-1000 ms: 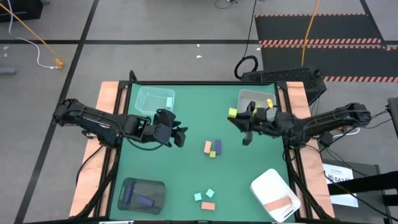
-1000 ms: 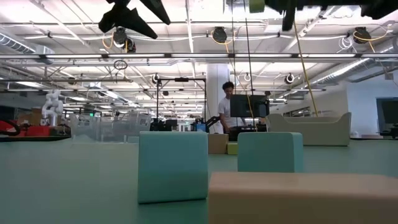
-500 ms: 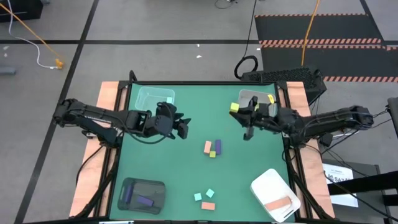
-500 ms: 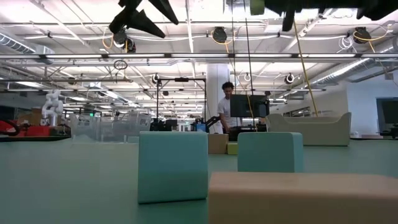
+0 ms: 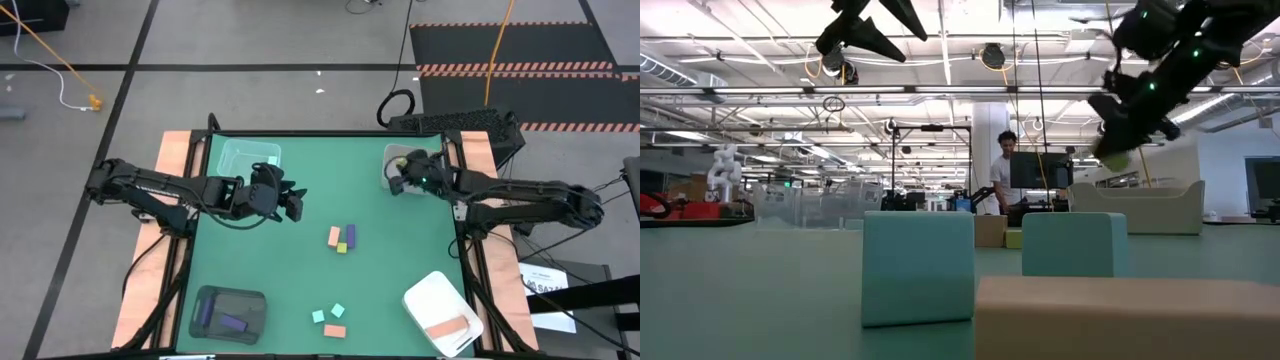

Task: Sort & place blocks by color
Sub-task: Put the right light green block into the gray bin

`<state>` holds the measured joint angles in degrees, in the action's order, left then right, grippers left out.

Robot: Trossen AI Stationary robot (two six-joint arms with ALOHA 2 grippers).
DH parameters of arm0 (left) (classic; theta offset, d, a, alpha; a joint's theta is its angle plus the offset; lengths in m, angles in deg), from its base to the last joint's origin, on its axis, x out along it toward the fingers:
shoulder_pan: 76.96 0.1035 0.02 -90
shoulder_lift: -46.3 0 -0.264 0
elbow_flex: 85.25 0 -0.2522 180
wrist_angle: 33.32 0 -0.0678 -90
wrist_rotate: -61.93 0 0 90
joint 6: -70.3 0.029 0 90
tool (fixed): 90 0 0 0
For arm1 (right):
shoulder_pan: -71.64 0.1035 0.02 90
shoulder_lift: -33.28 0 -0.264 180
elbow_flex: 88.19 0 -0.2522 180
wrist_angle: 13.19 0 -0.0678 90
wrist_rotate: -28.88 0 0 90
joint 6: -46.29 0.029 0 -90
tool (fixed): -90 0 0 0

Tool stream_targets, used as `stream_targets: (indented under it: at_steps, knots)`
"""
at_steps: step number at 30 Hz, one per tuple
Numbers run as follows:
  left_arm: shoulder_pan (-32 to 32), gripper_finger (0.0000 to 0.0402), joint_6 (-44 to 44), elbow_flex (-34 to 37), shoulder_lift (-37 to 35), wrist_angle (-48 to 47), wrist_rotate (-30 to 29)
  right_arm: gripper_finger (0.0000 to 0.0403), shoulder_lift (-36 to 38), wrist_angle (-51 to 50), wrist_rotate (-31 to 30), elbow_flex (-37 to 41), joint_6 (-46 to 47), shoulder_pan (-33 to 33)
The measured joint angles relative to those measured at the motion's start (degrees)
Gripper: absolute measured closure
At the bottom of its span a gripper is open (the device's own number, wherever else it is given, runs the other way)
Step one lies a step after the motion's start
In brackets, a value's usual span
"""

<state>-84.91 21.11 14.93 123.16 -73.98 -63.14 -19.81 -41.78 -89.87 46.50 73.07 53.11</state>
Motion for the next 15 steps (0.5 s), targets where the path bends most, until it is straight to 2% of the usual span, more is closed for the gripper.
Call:
stream_targets:
  at_steps: [3, 8, 11, 15]
  knots:
    - [0.00, 0.0188, 0.00, 0.00, 0.01, 0.00, 0.02, 0.0373, -0.32, -4.36, 0.13, 0.00, 1.21, -4.67]
    - [0.00, 0.0188, -0.04, 0.00, 0.02, 0.00, 0.03, 0.0365, -0.51, -4.99, 2.43, 0.00, 1.15, -10.45]
    - [0.00, 0.0188, -0.10, 0.00, 0.02, 0.02, 0.02, 0.0362, -0.51, -5.16, 4.96, 0.00, 1.13, -12.75]
    - [0.31, 0.0188, -2.05, -0.01, 0.23, 0.13, 0.03, 0.0355, -0.51, -5.16, 4.94, 0.00, 1.15, -14.25]
